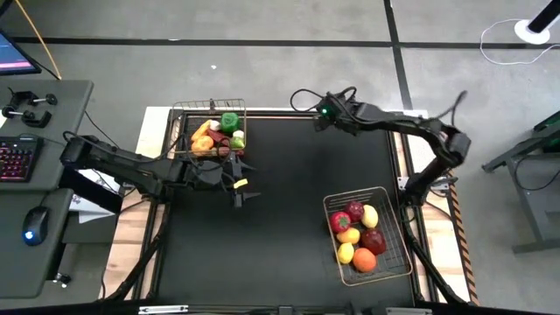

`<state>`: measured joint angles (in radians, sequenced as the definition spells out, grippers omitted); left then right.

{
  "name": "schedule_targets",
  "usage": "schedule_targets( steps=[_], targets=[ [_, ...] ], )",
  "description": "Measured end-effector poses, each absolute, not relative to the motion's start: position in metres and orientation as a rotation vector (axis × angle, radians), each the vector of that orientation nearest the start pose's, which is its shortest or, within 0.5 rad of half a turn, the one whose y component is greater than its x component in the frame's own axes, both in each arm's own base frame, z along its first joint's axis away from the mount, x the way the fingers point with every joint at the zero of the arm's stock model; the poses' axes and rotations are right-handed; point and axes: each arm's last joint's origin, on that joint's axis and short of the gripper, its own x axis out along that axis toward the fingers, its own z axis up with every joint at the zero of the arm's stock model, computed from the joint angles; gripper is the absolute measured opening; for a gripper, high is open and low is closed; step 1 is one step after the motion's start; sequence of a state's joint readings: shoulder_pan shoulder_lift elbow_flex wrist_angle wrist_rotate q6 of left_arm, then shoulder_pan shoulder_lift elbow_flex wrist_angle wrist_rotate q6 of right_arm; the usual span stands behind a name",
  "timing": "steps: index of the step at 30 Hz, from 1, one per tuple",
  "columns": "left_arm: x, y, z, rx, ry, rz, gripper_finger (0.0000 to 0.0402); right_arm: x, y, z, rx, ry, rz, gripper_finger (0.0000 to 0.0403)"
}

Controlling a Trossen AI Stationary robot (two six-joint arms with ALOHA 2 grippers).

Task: Sort produce into baskets
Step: Put the orange pumpkin into the top wire basket

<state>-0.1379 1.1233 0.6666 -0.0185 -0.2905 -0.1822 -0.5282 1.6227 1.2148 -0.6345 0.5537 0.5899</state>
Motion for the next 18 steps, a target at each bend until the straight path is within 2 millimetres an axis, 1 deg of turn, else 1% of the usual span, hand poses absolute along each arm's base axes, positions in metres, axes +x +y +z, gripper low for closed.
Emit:
schedule_targets(
  steps=[4,9,12,15,17,18],
  targets=[
    [0.236,-0.024,0.244,-0.077,0.449,0.191,0.0392,0.289,-0.153,0.271,0.413,0.639,-1.131,0.0340],
    [0.236,-0.024,0.244,-0.079,0.444,0.192,0.0392,0.322,-0.130,0.287,0.395,0.437,-0.836,0.0340],
    [0.237,-0.024,0.245,-0.090,0.430,0.192,0.0392,0.347,-0.122,0.291,0.397,0.292,-0.640,0.0340],
    [0.237,-0.024,0.246,-0.091,0.427,0.192,0.0392,0.369,-0.119,0.288,0.407,0.156,-0.460,0.0340],
    [0.237,-0.024,0.246,-0.091,0.427,0.192,0.0392,0.381,-0.121,0.284,0.420,0.106,-0.384,0.0340],
    [0.237,-0.024,0.246,-0.091,0.427,0.192,0.0392,0.387,-0.123,0.282,0.428,0.100,-0.373,0.0340]
  ],
)
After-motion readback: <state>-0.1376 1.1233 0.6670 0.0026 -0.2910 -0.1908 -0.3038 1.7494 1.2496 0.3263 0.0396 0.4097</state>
